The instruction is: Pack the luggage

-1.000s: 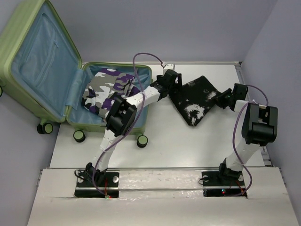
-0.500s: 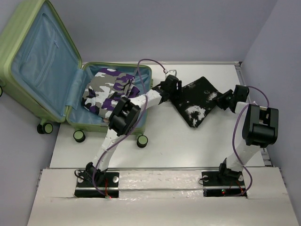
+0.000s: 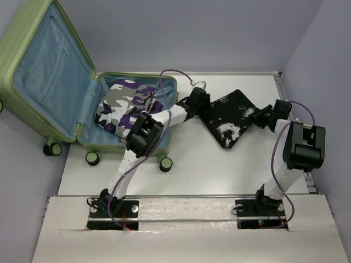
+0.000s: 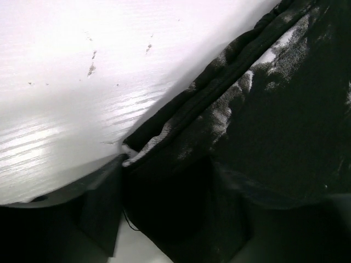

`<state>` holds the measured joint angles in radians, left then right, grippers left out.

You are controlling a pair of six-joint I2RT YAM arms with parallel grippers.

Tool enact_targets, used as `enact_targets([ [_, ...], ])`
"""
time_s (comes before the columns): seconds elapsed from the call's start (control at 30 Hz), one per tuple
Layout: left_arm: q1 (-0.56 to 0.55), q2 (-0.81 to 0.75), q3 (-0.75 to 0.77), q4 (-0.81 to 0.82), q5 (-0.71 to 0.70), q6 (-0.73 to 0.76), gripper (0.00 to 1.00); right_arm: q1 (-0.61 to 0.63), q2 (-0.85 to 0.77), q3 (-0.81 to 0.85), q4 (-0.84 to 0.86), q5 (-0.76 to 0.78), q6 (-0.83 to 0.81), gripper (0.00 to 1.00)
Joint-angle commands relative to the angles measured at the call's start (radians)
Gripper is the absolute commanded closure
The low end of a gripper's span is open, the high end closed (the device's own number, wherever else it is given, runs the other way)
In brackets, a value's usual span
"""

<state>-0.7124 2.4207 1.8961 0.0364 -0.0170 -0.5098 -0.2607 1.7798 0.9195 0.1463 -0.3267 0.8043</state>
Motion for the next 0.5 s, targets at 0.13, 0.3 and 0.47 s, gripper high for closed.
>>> enact_targets([
  [0.13, -0.024, 0.029, -0.009, -0.016, 0.095, 0.034, 0.94, 0.001, -0.083, -0.03, 0.059, -0.038, -0.005, 0.93],
  [0.3, -0.028, -0.038, -0.055, 0.038, 0.129, 0.037, 0.94, 0.001, -0.128, -0.09, 0.119, -0.089, 0.022, 0.93],
  [0.47, -0.041, -0.189, -0.039, 0.036, 0.134, 0.077, 0.94, 0.001, -0.197, -0.129, 0.134, -0.106, 0.029, 0.93],
])
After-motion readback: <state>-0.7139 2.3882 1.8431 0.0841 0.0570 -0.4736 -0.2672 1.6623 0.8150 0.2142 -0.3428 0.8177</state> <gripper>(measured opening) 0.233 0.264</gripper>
